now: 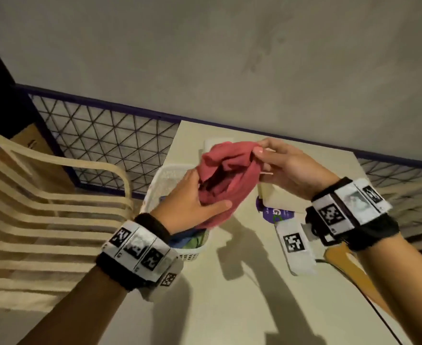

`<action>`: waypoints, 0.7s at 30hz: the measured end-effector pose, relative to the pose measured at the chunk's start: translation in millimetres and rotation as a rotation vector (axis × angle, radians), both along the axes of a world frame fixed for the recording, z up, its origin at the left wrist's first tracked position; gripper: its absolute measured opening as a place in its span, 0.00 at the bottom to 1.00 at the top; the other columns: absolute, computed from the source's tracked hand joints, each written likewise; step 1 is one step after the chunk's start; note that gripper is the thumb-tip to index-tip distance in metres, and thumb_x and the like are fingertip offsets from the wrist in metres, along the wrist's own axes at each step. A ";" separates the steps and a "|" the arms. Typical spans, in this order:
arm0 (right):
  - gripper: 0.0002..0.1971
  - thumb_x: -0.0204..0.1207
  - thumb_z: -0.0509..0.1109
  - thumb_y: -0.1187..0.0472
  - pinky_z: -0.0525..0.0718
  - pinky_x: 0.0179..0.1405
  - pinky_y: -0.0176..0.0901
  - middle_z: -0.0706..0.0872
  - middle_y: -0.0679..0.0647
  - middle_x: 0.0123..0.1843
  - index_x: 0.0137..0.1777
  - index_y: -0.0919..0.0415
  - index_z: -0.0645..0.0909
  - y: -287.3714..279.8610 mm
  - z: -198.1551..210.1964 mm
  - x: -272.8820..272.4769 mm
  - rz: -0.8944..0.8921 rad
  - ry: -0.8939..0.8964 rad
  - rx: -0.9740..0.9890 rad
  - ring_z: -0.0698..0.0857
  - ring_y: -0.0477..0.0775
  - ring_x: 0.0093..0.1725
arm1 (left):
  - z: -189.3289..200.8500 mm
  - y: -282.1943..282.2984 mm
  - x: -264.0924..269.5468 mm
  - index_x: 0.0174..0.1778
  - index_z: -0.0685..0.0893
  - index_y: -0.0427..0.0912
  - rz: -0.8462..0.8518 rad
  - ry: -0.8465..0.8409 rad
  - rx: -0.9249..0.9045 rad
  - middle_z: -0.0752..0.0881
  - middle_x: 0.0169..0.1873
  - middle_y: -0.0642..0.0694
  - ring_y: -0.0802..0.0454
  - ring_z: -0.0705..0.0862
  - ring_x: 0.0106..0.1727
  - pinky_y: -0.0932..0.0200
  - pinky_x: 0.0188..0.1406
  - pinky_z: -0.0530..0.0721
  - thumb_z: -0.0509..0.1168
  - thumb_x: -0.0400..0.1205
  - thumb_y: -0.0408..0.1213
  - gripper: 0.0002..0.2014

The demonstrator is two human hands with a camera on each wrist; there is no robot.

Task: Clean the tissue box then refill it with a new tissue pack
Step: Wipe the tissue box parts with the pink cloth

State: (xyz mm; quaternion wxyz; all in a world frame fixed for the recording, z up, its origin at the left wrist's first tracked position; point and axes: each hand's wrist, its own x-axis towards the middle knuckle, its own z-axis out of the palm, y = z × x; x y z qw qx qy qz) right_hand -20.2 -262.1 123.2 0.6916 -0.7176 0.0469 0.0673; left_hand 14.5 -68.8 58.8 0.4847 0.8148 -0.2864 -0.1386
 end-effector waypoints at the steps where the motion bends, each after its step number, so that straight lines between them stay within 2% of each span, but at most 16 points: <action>1: 0.05 0.81 0.59 0.62 0.83 0.37 0.37 0.81 0.51 0.35 0.44 0.59 0.74 -13.9 -1.2 -8.3 -0.107 -0.003 0.093 0.81 0.46 0.33 | 5.2 -22.7 -3.9 0.72 0.62 0.45 -0.047 0.054 -0.036 0.74 0.64 0.54 0.59 0.75 0.64 0.73 0.63 0.74 0.73 0.71 0.44 0.37; 2: 0.04 0.81 0.58 0.61 0.82 0.35 0.38 0.80 0.53 0.37 0.49 0.60 0.74 -27.5 -4.1 -16.2 -0.204 -0.003 0.134 0.80 0.48 0.34 | 5.8 -45.7 -6.7 0.73 0.62 0.44 -0.090 0.109 -0.063 0.75 0.65 0.54 0.58 0.76 0.65 0.73 0.62 0.74 0.74 0.71 0.43 0.37; 4: 0.05 0.82 0.58 0.60 0.81 0.32 0.37 0.79 0.54 0.38 0.51 0.59 0.73 -55.6 -14.5 -31.1 -0.399 -0.002 0.168 0.79 0.51 0.36 | -0.4 -88.4 -12.7 0.73 0.65 0.43 -0.160 0.168 -0.066 0.79 0.68 0.46 0.50 0.78 0.68 0.59 0.68 0.76 0.72 0.74 0.41 0.33; 6: 0.08 0.81 0.60 0.59 0.82 0.34 0.40 0.82 0.57 0.42 0.54 0.61 0.77 -82.7 -26.6 -50.3 -0.515 -0.007 0.171 0.80 0.56 0.42 | -7.5 -123.3 -24.6 0.71 0.69 0.43 -0.213 0.130 -0.003 0.81 0.67 0.43 0.46 0.80 0.67 0.52 0.68 0.77 0.68 0.78 0.38 0.26; 9: 0.17 0.77 0.62 0.52 0.88 0.43 0.45 0.89 0.61 0.51 0.57 0.64 0.82 -114.4 -53.3 -86.0 -0.439 0.052 0.296 0.88 0.60 0.50 | -18.0 -158.6 -44.1 0.67 0.75 0.45 -0.302 0.053 0.043 0.85 0.61 0.45 0.49 0.84 0.61 0.50 0.62 0.81 0.68 0.78 0.41 0.21; 10: 0.21 0.73 0.67 0.49 0.89 0.46 0.45 0.90 0.62 0.53 0.58 0.64 0.83 -123.4 -62.7 -98.6 -0.392 0.101 0.338 0.89 0.59 0.52 | -22.5 -167.6 -48.6 0.65 0.76 0.44 -0.339 0.040 0.062 0.86 0.59 0.45 0.49 0.84 0.59 0.50 0.61 0.82 0.69 0.77 0.42 0.21; 12: 0.35 0.57 0.81 0.47 0.88 0.51 0.46 0.88 0.67 0.57 0.61 0.68 0.81 -144.5 -81.7 -119.9 -0.313 0.208 0.327 0.88 0.62 0.56 | -33.7 -183.4 -52.5 0.59 0.78 0.42 -0.398 0.014 0.112 0.87 0.55 0.44 0.48 0.85 0.55 0.48 0.58 0.82 0.71 0.74 0.42 0.19; 14: 0.45 0.47 0.86 0.47 0.89 0.49 0.45 0.87 0.69 0.58 0.62 0.72 0.79 -165.8 -95.5 -134.6 -0.322 0.279 0.270 0.88 0.63 0.55 | -46.4 -197.8 -52.0 0.54 0.80 0.42 -0.423 -0.028 0.189 0.87 0.51 0.45 0.47 0.85 0.51 0.46 0.55 0.83 0.71 0.73 0.43 0.16; 15: 0.44 0.49 0.86 0.48 0.89 0.48 0.44 0.87 0.69 0.58 0.63 0.72 0.78 -177.0 -99.9 -139.6 -0.361 0.289 0.262 0.88 0.63 0.55 | -50.7 -204.5 -51.3 0.53 0.80 0.44 -0.429 -0.050 0.241 0.86 0.52 0.46 0.47 0.84 0.52 0.47 0.56 0.82 0.71 0.73 0.45 0.15; 18: 0.26 0.71 0.70 0.53 0.89 0.49 0.43 0.84 0.69 0.62 0.66 0.69 0.76 -209.5 -100.7 -145.3 -0.525 0.275 0.257 0.87 0.62 0.55 | -57.3 -226.7 -38.6 0.65 0.76 0.47 -0.429 -0.106 0.390 0.77 0.63 0.46 0.49 0.80 0.60 0.54 0.64 0.77 0.68 0.76 0.46 0.22; 19: 0.22 0.76 0.65 0.56 0.89 0.46 0.42 0.84 0.69 0.62 0.67 0.68 0.76 -219.8 -100.1 -146.0 -0.566 0.267 0.240 0.86 0.62 0.54 | -57.5 -235.5 -31.0 0.69 0.74 0.46 -0.400 -0.136 0.416 0.75 0.66 0.46 0.48 0.78 0.63 0.53 0.66 0.75 0.67 0.77 0.45 0.24; 21: 0.19 0.79 0.62 0.58 0.86 0.44 0.41 0.84 0.68 0.60 0.66 0.66 0.76 -238.3 -98.7 -149.3 -0.613 0.251 0.225 0.85 0.59 0.51 | -56.2 -257.0 -14.6 0.72 0.70 0.45 -0.323 -0.236 0.459 0.72 0.71 0.45 0.46 0.74 0.69 0.51 0.71 0.71 0.63 0.80 0.43 0.24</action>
